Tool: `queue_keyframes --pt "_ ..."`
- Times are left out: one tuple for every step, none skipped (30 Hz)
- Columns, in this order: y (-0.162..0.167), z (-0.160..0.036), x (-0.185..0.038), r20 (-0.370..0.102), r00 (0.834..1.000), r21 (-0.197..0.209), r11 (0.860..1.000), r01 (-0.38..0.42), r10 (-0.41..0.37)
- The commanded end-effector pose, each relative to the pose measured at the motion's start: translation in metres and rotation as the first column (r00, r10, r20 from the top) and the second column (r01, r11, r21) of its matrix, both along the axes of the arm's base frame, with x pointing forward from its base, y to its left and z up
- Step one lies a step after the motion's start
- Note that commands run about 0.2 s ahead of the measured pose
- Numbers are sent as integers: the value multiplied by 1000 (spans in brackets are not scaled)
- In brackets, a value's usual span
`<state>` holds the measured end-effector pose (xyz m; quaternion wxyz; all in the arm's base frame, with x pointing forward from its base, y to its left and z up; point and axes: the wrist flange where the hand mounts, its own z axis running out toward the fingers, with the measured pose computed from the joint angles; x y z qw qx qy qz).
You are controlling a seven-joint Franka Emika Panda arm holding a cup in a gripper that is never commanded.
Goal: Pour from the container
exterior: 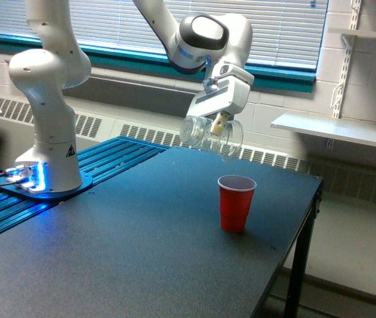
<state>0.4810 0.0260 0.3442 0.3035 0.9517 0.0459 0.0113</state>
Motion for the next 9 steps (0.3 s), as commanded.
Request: queue_keyframes --pt "5 1 2 -46 997 -11 998 -58 57" --pt "5 1 2 -45 998 -4 999 -55 54" --pt "5 0 1 -43 998 1 999 -52 52" --pt "5 -1 1 -39 998 7 999 -48 48" --pt "5 -2 0 -40 998 17 999 -46 47" --pt "4 -4 0 -39 998 29 998 -50 51" --pt "3 -5 -1 -35 998 36 998 -51 52" --pt "2 -6 -1 -26 999 38 998 -44 45" --pt "1 -7 -2 -23 999 42 998 -39 40"
